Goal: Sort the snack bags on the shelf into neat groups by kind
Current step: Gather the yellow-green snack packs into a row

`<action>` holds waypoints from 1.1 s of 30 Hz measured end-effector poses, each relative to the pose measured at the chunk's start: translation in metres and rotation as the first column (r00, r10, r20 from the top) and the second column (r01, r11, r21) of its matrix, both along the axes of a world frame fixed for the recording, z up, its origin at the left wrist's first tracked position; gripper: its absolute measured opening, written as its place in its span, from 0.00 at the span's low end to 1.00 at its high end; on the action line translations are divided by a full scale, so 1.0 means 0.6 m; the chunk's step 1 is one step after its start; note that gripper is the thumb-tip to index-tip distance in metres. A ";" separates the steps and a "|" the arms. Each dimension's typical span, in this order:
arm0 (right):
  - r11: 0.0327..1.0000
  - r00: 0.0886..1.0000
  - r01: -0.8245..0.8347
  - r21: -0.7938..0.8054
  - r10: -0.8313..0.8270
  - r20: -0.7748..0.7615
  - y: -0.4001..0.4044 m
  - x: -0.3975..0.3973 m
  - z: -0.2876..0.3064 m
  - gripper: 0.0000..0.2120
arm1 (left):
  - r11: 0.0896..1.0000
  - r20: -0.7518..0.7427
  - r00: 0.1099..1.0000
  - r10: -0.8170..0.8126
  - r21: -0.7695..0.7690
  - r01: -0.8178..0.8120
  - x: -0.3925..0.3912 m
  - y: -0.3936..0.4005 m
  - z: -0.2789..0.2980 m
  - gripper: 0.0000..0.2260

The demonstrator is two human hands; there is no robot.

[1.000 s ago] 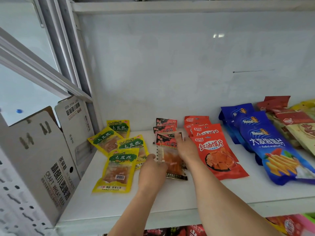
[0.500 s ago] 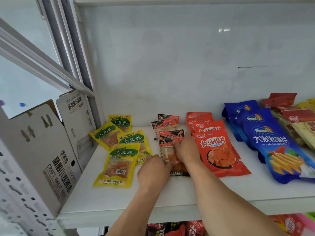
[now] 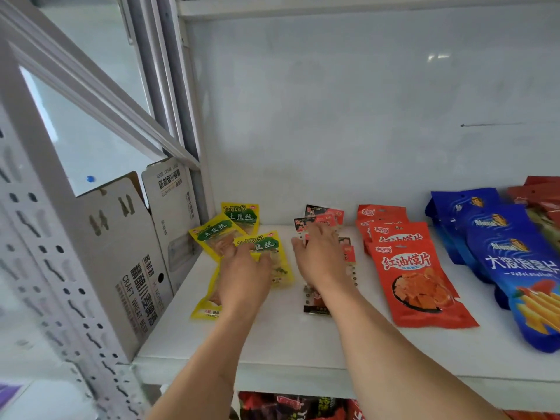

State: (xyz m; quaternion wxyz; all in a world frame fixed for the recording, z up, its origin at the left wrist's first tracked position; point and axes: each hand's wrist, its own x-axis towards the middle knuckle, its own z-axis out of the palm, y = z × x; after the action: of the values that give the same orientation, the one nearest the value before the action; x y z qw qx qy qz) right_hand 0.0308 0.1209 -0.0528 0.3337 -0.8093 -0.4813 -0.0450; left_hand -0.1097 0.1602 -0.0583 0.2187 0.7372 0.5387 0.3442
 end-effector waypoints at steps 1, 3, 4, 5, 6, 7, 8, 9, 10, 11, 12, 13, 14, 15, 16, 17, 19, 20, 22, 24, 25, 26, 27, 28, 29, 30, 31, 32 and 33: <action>0.998 0.998 -0.055 -0.014 0.055 -0.008 0.010 -0.013 0.001 0.26 | 1.000 -0.009 1.000 0.023 -0.003 -0.023 -0.010 0.020 0.000 0.21; 0.991 0.992 -0.122 -0.051 0.119 -0.049 0.033 -0.037 0.003 0.26 | 0.999 -0.023 0.999 0.036 -0.016 -0.037 -0.028 0.061 -0.001 0.25; 0.988 0.990 -0.132 -0.079 0.126 -0.068 0.046 -0.047 0.002 0.27 | 0.998 -0.020 0.999 0.044 -0.032 -0.045 -0.034 0.081 -0.002 0.25; 0.985 0.990 -0.127 -0.114 0.118 -0.083 0.058 -0.057 -0.001 0.29 | 0.996 -0.019 0.998 0.060 -0.061 -0.061 -0.039 0.100 -0.002 0.23; 0.981 0.990 -0.112 -0.156 0.097 -0.101 0.069 -0.065 -0.004 0.30 | 0.993 -0.026 0.996 0.080 -0.089 -0.082 -0.043 0.122 -0.006 0.22; 0.976 0.990 -0.094 -0.196 0.070 -0.125 0.080 -0.072 -0.007 0.31 | 0.986 -0.039 0.994 0.099 -0.130 -0.103 -0.047 0.142 -0.007 0.23; 0.971 0.987 -0.081 -0.227 0.046 -0.156 0.090 -0.079 -0.011 0.32 | 0.977 -0.050 0.992 0.117 -0.172 -0.124 -0.050 0.161 -0.009 0.26; 0.966 0.982 -0.073 -0.250 0.026 -0.187 0.099 -0.085 -0.015 0.33 | 0.968 -0.059 0.990 0.124 -0.213 -0.134 -0.053 0.179 -0.012 0.29; 0.962 0.978 -0.066 -0.264 0.009 -0.209 0.107 -0.091 -0.017 0.34 | 0.960 -0.070 0.989 0.128 -0.241 -0.142 -0.054 0.198 -0.016 0.31; 0.960 0.975 -0.056 -0.274 -0.007 -0.222 0.115 -0.096 -0.020 0.33 | 0.953 -0.090 0.988 0.127 -0.264 -0.147 -0.054 0.213 -0.017 0.32; 0.959 0.973 -0.041 -0.280 -0.025 -0.229 0.121 -0.100 -0.021 0.33 | 0.949 -0.111 0.987 0.115 -0.280 -0.142 -0.053 0.231 -0.022 0.33; 0.959 0.972 -0.025 -0.282 -0.044 -0.233 0.127 -0.103 -0.023 0.32 | 0.946 -0.122 0.987 0.101 -0.296 -0.133 -0.051 0.241 -0.023 0.34; 0.959 0.970 -0.008 -0.282 -0.060 -0.234 0.131 -0.106 -0.024 0.31 | 0.945 -0.118 0.990 0.082 -0.306 -0.114 -0.047 0.258 -0.030 0.35; 0.961 0.969 0.006 -0.278 -0.074 -0.234 0.135 -0.109 -0.025 0.31 | 0.945 -0.110 0.992 0.061 -0.313 -0.093 -0.044 0.271 -0.035 0.35; 0.962 0.968 0.016 -0.273 -0.083 -0.238 0.139 -0.110 -0.025 0.31 | 0.946 -0.097 0.994 0.045 -0.316 -0.073 -0.040 0.281 -0.041 0.35; 0.962 0.966 0.022 -0.271 -0.090 -0.244 0.143 -0.110 -0.025 0.32 | 0.946 -0.081 0.996 0.041 -0.318 -0.064 -0.036 0.288 -0.046 0.35; 0.958 0.964 0.033 -0.285 -0.106 -0.245 0.153 -0.108 -0.022 0.32 | 0.949 -0.037 0.999 0.010 -0.314 -0.022 -0.030 0.290 -0.049 0.32; 0.954 0.963 0.038 -0.297 -0.115 -0.244 0.159 -0.105 -0.019 0.33 | 0.954 -0.009 1.000 -0.012 -0.300 0.009 -0.026 0.290 -0.049 0.30; 0.950 0.958 0.037 -0.311 -0.122 -0.261 0.174 -0.097 -0.013 0.34 | 0.956 0.063 0.997 -0.037 -0.288 0.054 -0.020 0.289 -0.049 0.30; 0.954 0.939 0.015 -0.300 -0.116 -0.323 0.192 -0.084 -0.009 0.35 | 0.954 0.114 0.993 -0.021 -0.295 0.054 -0.016 0.295 -0.048 0.34; 0.958 0.925 0.000 -0.287 -0.110 -0.365 0.202 -0.076 -0.007 0.35 | 0.953 0.110 0.994 -0.010 -0.299 0.043 -0.015 0.299 -0.049 0.34; 0.962 0.910 -0.014 -0.272 -0.101 -0.403 0.210 -0.069 -0.006 0.35 | 0.953 0.101 0.995 -0.007 -0.301 0.038 -0.012 0.304 -0.050 0.32; 0.966 0.895 -0.026 -0.258 -0.093 -0.437 0.217 -0.063 -0.003 0.34 | 0.949 0.084 0.996 -0.003 -0.314 0.029 -0.009 0.309 -0.052 0.31; 0.971 0.879 -0.038 -0.237 -0.080 -0.471 0.225 -0.058 0.000 0.33 | 0.950 0.072 0.997 -0.004 -0.311 0.026 -0.008 0.311 -0.051 0.30; 0.975 0.860 -0.049 -0.218 -0.070 -0.505 0.232 -0.054 0.005 0.32 | 0.952 0.065 0.998 -0.004 -0.306 0.024 -0.006 0.309 -0.048 0.29; 0.978 0.842 -0.054 -0.200 -0.063 -0.535 0.239 -0.050 0.009 0.31 | 0.952 0.063 0.998 -0.005 -0.306 0.024 -0.004 0.315 -0.053 0.29; 0.981 0.825 -0.053 -0.188 -0.064 -0.562 0.246 -0.047 0.013 0.30 | 0.952 0.068 0.998 -0.006 -0.305 0.026 -0.004 0.314 -0.055 0.30; 0.982 0.811 -0.051 -0.183 -0.066 -0.581 0.252 -0.044 0.017 0.28 | 0.952 0.076 0.997 -0.004 -0.305 0.027 -0.004 0.315 -0.058 0.32; 0.982 0.795 -0.050 -0.184 -0.072 -0.603 0.258 -0.043 0.020 0.26 | 0.949 0.080 0.997 0.003 -0.314 0.022 -0.005 0.314 -0.060 0.35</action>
State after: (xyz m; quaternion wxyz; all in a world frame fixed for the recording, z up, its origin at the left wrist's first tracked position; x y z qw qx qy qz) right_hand 0.0053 0.2758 -0.0410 0.3912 -0.8117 -0.3464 0.2609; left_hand -0.1125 0.3486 -0.0943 0.3562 0.6812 0.5742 0.2817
